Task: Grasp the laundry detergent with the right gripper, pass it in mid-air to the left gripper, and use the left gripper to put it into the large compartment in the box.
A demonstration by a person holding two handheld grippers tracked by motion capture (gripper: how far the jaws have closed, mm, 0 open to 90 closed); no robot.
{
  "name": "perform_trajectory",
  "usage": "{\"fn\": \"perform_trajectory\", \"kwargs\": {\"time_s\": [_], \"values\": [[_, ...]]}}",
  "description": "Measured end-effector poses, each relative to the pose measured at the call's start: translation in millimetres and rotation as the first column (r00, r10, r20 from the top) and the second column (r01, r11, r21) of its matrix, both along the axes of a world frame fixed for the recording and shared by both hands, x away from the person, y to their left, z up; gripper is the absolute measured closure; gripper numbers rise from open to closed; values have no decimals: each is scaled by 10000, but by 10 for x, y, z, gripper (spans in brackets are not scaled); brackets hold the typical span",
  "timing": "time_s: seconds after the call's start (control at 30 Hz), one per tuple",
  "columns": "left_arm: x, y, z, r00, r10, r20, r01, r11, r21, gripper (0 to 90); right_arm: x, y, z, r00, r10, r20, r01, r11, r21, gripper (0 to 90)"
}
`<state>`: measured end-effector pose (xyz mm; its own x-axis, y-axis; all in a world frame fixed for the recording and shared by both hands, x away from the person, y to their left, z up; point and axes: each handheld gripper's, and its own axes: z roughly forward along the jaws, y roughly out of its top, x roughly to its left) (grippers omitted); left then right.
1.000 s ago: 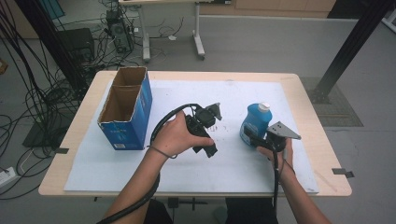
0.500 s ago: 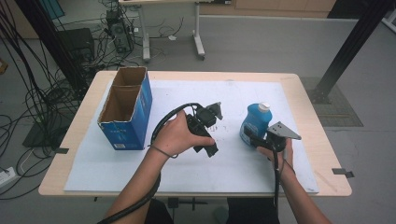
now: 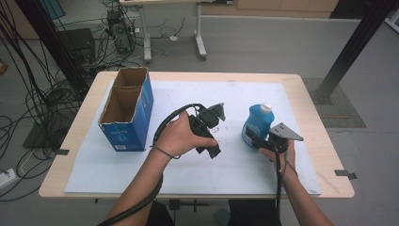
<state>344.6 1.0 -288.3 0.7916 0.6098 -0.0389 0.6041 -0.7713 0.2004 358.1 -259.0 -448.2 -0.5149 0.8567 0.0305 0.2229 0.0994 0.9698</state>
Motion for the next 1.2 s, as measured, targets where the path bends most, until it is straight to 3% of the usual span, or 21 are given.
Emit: {"fn": "perform_trajectory", "kwargs": {"time_s": [1.2], "values": [[26,38,-28,10000,14,-39,-14,10000,-61,77,-6,2,-6,9999,-25,108,25,10000,7,423]]}}
